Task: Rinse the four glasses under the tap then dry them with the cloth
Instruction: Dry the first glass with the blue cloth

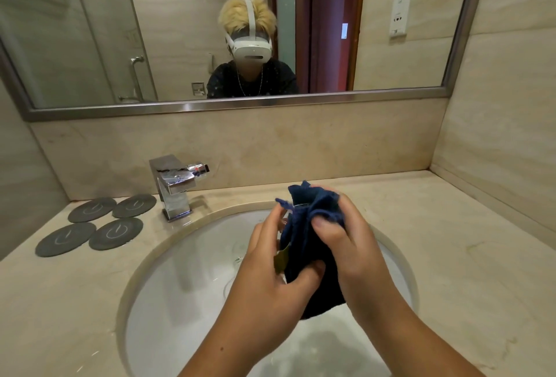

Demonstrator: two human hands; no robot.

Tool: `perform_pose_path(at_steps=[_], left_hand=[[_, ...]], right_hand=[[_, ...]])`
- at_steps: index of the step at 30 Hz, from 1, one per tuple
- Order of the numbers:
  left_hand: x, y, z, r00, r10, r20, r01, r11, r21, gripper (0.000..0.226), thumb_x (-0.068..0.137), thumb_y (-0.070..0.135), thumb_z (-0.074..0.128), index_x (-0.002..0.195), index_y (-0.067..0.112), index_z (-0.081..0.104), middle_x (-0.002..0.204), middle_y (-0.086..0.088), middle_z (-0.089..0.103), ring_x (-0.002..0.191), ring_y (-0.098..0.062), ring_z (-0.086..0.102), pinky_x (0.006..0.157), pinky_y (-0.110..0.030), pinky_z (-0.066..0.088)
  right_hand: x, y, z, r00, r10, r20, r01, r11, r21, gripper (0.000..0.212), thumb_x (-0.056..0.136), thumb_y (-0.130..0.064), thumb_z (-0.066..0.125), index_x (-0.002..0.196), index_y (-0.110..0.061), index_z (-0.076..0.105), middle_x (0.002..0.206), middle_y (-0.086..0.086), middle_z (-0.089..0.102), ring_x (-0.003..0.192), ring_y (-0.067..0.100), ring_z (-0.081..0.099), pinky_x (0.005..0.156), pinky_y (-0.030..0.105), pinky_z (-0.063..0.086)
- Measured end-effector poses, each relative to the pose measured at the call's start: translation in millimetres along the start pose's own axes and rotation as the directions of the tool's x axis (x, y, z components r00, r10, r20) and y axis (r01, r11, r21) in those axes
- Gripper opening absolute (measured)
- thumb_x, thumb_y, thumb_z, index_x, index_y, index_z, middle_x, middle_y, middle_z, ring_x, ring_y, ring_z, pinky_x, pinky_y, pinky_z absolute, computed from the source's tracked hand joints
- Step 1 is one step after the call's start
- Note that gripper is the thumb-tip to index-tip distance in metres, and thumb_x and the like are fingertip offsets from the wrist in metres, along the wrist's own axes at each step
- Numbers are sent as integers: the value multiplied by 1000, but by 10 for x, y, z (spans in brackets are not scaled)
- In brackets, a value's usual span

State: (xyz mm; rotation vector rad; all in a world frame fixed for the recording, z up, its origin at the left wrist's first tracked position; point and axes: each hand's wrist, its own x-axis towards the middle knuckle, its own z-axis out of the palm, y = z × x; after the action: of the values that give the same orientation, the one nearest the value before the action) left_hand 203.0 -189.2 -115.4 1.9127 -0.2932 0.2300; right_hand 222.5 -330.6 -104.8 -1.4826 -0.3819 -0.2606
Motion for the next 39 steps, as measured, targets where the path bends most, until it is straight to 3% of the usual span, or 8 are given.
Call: perform_pose_path(at_steps=[7, 13, 19, 23, 27, 31, 34, 39], left_hand=[[-33, -16, 37, 999, 40, -8, -40, 999, 9, 82, 80, 48, 72, 151, 61, 33, 144, 32, 52, 134, 6, 54, 109, -29, 50], [-17, -11, 64, 999, 2, -41, -2, 1000, -8, 83, 79, 55, 68, 152, 63, 27, 145, 32, 51, 135, 4, 53, 109, -35, 53], [-37, -7, 26, 996, 59, -60, -53, 994, 92, 76, 81, 45, 69, 147, 62, 35, 136, 36, 51, 131, 6, 53, 105, -32, 53], [-54, 18, 64, 978, 203, -54, -184, 951, 247, 85, 85, 30, 75, 152, 57, 31, 134, 38, 43, 138, -2, 42, 101, -11, 42], [-59, 42, 57, 961, 268, -62, -239, 924, 298, 88, 82, 37, 72, 150, 64, 24, 137, 42, 42, 138, -2, 40, 103, -8, 35], [-33, 47, 16, 984, 157, -81, -160, 987, -32, 65, 84, 58, 64, 146, 54, 43, 140, 32, 56, 135, 6, 50, 107, -25, 46], [14, 22, -10, 985, 120, -123, -131, 988, -86, 31, 102, 32, 66, 128, 47, 60, 131, 25, 65, 130, 3, 57, 107, -33, 52], [0, -28, 0, 985, 168, -36, -165, 985, 56, 58, 88, 22, 84, 135, 44, 58, 130, 19, 65, 131, -1, 57, 102, -19, 51]], right_hand=[[50, -54, -28, 992, 90, -90, -80, 991, 104, 41, 103, -22, 67, 128, -54, 69, 126, -12, 76, 120, 12, 72, 108, 43, 54], [79, -77, -27, 956, 280, -90, -238, 916, 324, 37, 105, -18, 56, 120, -45, 78, 124, -2, 79, 117, 22, 74, 103, 46, 58], [50, -90, 11, 935, 352, -29, -317, 872, 373, 61, 85, -72, 64, 112, -19, 81, 116, 14, 80, 108, 31, 77, 93, 49, 61], [62, -78, 13, 933, 336, -133, -268, 890, 369, 25, 98, -39, 70, 120, -35, 78, 111, 4, 82, 102, 22, 80, 81, 40, 63], [77, -64, -3, 902, 425, -76, -342, 811, 475, 35, 100, -20, 62, 133, -23, 71, 104, 5, 80, 89, 23, 78, 72, 37, 61], [92, -45, -27, 876, 476, -78, -370, 767, 524, 30, 90, -22, 58, 108, 0, 70, 94, 19, 67, 84, 33, 67, 77, 42, 58], [79, -81, -56, 886, 462, -35, -356, 728, 585, 24, 92, -23, 53, 82, -10, 70, 78, 13, 65, 69, 27, 66, 69, 36, 57], [33, -158, -63, 898, 438, -35, -338, 739, 583, 42, 93, -38, 52, 76, -12, 80, 83, 14, 73, 74, 30, 69, 82, 45, 53]])
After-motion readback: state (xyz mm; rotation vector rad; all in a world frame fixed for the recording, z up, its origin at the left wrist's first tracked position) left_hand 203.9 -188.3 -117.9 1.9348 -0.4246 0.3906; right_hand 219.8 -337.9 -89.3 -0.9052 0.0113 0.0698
